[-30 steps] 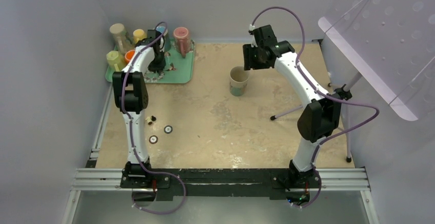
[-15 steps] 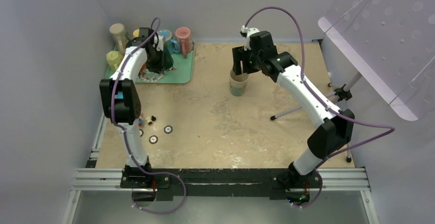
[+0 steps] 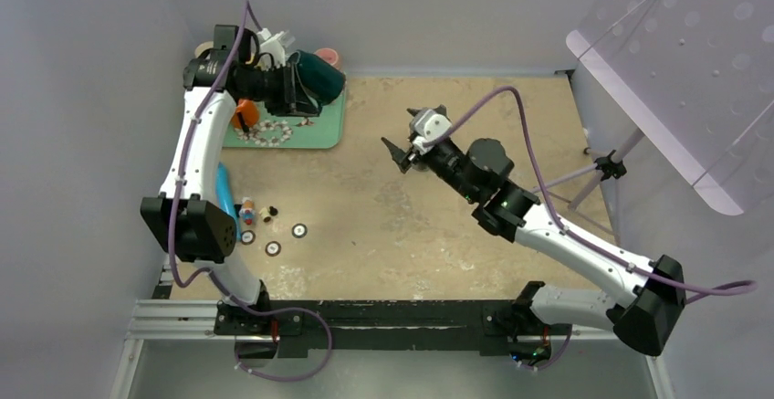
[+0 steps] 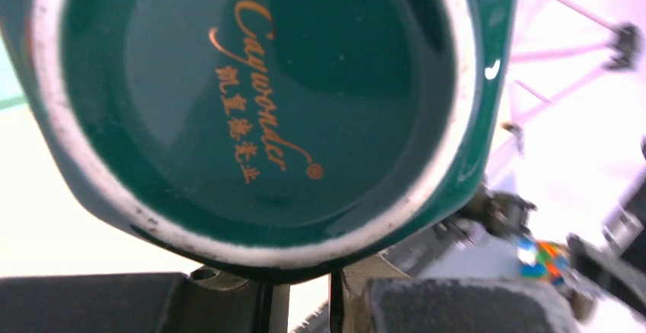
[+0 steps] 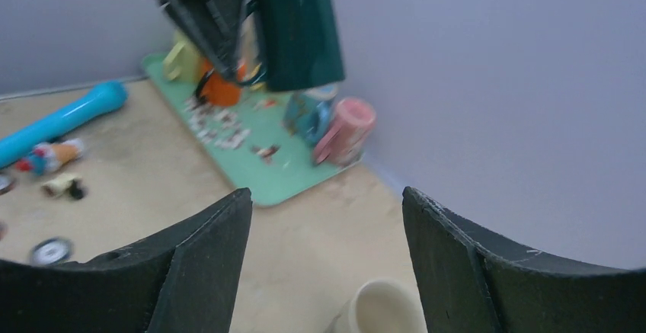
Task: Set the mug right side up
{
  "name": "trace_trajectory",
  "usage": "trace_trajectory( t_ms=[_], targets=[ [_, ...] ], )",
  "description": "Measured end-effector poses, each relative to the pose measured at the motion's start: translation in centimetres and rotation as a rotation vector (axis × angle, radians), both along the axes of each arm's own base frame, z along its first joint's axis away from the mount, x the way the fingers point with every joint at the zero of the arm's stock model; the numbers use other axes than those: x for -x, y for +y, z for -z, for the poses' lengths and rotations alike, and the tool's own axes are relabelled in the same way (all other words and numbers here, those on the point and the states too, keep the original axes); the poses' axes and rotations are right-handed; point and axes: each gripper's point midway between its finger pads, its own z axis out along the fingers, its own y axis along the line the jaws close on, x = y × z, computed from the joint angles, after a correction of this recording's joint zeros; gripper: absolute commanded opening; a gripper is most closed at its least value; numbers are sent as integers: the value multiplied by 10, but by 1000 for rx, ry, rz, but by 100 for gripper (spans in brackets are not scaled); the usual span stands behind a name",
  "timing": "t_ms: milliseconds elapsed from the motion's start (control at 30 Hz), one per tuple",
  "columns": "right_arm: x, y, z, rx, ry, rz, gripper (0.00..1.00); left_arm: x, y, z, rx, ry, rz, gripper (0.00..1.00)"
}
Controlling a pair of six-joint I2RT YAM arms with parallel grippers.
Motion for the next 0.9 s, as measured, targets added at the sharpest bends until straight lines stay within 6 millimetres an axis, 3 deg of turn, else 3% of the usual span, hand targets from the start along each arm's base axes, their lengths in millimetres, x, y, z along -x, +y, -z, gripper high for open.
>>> trace_trajectory(
  t_ms=[167,300,567,900],
  targets=[
    [-9,-11,-47,-20,-356,58,76,57,-37,-39,164,47,152,0],
    [-20,-6,-57,7,-530,106,76,90,-51,-63,249,60,232,0],
    [-35,7,-49,65,-634,136,76,115,-60,-81,330,77,300,0],
    [-39,28,-74,19,-712,96,76,134,-72,-88,384,130,367,0]
  ],
)
